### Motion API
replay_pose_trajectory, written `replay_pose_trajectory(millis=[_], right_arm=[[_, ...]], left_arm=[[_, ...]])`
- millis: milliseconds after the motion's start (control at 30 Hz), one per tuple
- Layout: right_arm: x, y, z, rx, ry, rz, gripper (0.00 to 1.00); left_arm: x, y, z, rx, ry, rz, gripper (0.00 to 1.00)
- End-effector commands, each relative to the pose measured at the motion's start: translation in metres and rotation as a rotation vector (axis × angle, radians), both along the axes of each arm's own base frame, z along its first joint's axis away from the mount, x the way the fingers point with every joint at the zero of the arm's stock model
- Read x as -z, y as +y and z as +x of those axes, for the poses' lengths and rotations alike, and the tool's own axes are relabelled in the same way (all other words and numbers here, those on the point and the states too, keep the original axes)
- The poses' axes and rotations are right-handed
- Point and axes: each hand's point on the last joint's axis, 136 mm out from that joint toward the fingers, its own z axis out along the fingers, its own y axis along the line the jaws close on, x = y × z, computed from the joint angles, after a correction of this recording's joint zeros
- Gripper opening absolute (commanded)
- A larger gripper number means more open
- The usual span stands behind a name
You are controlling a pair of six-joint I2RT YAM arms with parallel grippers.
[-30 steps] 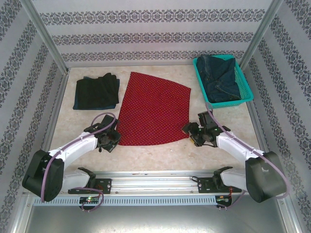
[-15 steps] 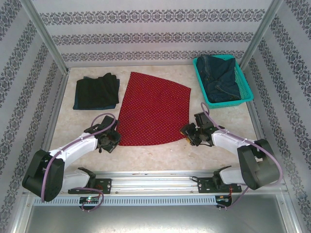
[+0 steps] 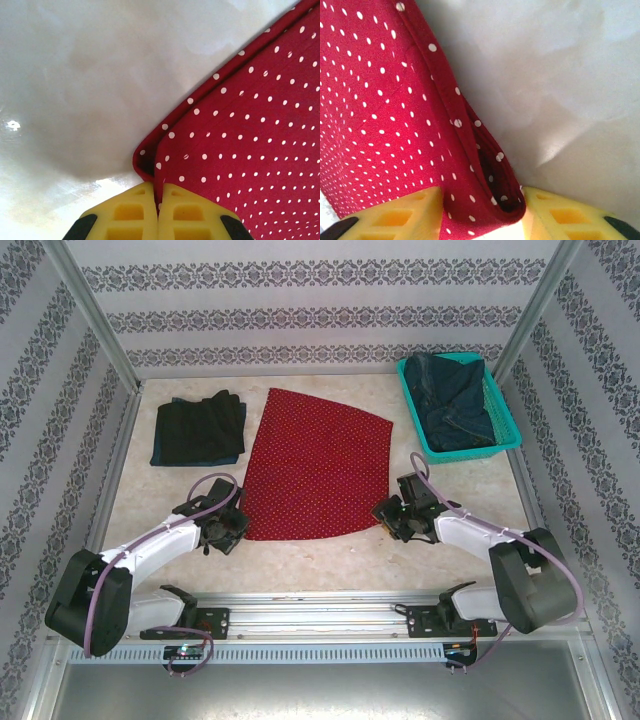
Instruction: Fold and stack the skirts
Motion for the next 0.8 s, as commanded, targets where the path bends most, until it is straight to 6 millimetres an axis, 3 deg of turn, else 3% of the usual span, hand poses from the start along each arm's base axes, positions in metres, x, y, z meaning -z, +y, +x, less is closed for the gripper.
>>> replay_pose_trajectory(millis=[0,100,200,333,533,767], right_arm=[[0.004,-0.001,0.004,-0.006,-0.029,-0.026,0.29],[-0.003,-0.002,0.008,-0.027,-0.064,-0.046,0.16],[-0.014,-0.007,0.006,-0.031,-0.089,-0.075,0.09],[-0.029,-0.014,0.002,-0.027,-0.119,-0.097,0.00],[-0.065,-0.012,0.025,-0.030,-0.208,-0.092,0.00],[-0.098,-0.018,0.088,-0.026,-0.339,-0.126,0.00]], left_arm=[[-0.003,0.002,0.004,-0.011,-0.030,-0.009,0.00],[-0.008,0.004,0.005,-0.005,-0.046,0.006,0.00],[-0.017,0.006,0.008,0.019,-0.064,0.030,0.00],[-0.042,0.006,0.023,0.082,-0.128,0.065,0.00],[-0.118,-0.006,0.083,0.216,-0.374,0.085,0.00],[-0.192,-0.024,0.184,0.415,-0.575,0.246,0.00]])
